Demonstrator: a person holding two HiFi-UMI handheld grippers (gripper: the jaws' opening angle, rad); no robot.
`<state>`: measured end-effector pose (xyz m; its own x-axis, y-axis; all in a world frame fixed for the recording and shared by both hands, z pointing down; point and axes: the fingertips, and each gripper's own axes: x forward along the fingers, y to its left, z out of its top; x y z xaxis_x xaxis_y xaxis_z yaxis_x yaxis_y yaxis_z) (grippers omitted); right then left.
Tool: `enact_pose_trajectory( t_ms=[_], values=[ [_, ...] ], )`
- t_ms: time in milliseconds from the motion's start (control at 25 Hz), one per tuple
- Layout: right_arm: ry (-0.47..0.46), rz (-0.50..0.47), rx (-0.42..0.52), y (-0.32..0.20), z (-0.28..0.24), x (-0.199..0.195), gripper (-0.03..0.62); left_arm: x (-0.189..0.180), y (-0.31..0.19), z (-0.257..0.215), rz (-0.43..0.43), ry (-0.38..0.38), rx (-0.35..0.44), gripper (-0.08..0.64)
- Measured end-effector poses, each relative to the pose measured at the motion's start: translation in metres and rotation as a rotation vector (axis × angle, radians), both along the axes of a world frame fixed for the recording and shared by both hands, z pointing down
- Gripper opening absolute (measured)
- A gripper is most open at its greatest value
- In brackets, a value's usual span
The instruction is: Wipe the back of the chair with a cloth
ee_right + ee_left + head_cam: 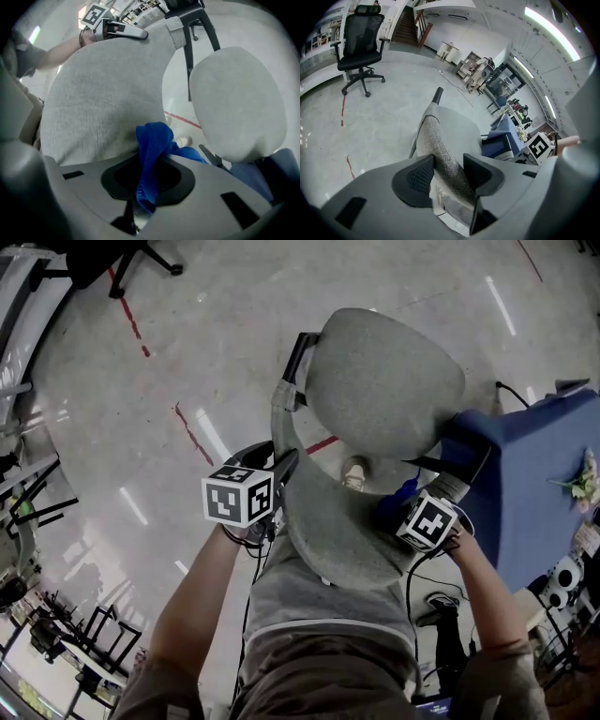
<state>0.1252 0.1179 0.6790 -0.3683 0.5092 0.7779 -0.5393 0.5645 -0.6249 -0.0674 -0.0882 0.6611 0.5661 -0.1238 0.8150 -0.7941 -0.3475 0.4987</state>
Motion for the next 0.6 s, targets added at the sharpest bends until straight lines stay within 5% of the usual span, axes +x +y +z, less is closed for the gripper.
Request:
enact_pose_trajectory(
  t_ms=[160, 280, 440, 600],
  values=[
    [-0.243, 0.157, 0.014, -0.027, -0.03, -0.092, 0.077, 0.0, 0.001, 0.0, 0.0, -0.004, 0.0, 0.216],
    [-0.373, 0.263, 0.118, -0.075, -0.053, -0.148, 0.077, -0.001, 0.0, 0.001, -0.003, -0.005, 0.001, 0.216],
    [-0.425, 0.356, 0.206, -0.131, -0.059, -0.176, 0.077, -0.001, 0.001, 0.0, 0.002, -0.015, -0.006, 0.216],
    [-0.435, 0.345, 0.177, -0.121, -0.058, -0.175, 0.077, -0.002, 0.001, 0.0, -0.006, -0.018, 0.001, 0.215]
  ],
)
